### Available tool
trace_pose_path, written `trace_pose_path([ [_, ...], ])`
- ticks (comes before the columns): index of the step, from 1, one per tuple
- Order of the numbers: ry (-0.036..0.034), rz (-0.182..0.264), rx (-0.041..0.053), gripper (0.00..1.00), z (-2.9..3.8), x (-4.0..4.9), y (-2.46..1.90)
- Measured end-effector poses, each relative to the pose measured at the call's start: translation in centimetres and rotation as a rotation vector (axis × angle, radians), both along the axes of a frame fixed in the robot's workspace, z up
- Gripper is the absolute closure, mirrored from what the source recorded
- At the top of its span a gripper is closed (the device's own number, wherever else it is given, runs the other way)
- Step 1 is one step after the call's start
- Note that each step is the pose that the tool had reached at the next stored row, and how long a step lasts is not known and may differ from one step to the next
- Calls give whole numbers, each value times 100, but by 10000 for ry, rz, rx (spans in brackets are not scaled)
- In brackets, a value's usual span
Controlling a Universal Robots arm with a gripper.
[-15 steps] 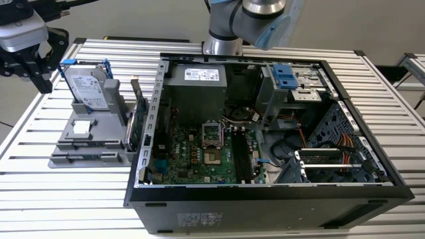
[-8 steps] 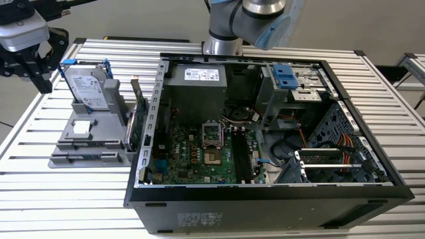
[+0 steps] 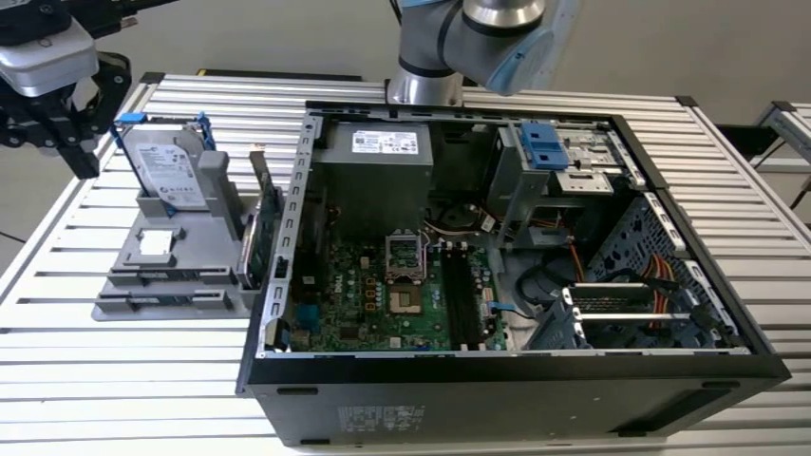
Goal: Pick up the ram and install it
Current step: 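Pick up the ram and move it above insertion slot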
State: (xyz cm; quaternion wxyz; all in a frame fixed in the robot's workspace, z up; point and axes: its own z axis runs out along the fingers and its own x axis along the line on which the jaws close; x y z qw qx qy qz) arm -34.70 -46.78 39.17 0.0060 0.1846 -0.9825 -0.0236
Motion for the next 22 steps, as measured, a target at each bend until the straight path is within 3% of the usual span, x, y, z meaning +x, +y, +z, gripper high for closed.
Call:
trace_pose_path([
  [22,1,1551,-6,100,0,0,3],
])
